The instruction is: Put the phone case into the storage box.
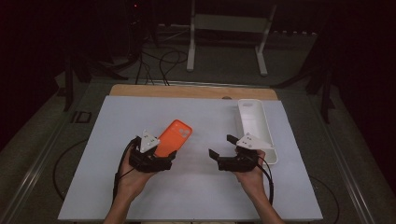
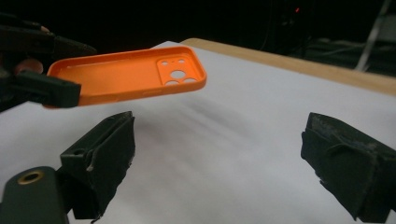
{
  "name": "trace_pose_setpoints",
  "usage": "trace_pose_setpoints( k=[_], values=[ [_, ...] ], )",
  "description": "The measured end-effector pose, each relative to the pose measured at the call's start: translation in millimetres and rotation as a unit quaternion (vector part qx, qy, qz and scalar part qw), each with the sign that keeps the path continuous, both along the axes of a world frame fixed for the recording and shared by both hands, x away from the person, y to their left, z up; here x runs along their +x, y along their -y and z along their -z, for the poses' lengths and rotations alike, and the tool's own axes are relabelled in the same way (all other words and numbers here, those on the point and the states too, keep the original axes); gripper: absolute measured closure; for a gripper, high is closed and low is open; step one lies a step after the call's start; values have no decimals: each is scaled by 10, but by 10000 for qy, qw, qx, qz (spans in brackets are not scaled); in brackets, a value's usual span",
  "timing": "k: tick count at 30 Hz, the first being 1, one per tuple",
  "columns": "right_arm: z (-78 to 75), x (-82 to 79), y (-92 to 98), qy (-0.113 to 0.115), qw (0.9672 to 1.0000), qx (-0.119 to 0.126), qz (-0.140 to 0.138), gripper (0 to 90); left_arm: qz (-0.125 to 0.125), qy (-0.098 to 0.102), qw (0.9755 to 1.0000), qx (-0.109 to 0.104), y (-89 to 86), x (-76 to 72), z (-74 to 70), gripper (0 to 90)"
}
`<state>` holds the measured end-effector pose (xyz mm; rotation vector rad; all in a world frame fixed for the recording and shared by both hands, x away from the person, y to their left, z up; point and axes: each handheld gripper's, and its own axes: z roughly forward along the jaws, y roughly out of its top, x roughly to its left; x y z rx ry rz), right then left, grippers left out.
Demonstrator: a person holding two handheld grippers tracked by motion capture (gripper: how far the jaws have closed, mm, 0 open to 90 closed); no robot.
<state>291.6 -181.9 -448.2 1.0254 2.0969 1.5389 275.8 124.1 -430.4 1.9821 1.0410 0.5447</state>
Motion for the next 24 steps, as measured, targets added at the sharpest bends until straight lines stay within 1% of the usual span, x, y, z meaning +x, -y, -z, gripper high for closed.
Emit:
trace_pose_setpoints(
  k=[3,7,9,12,16,19,24],
  values=[
    [5,76,-23,-223,9997,95,-32,99,101,11,9999,21,48,-18,-26,170],
    [-5,155,-46,-391,9989,234,-80,97,233,42,9997,-10,116,-46,-64,170],
    [-21,182,-69,-399,9990,208,-88,97,299,69,9995,19,153,-62,-86,170],
    [-36,220,-100,-412,9988,241,-119,97,401,112,9991,9,207,-88,-111,170],
    [-27,271,-125,-592,9977,301,-131,97,511,163,9986,35,277,-124,-126,170],
    [-47,295,-140,-655,9971,367,-151,97,633,219,9978,-2,317,-155,-129,169],
    [-82,332,-160,-780,9954,511,-214,96,810,323,9962,31,389,-216,-144,169]
  ],
)
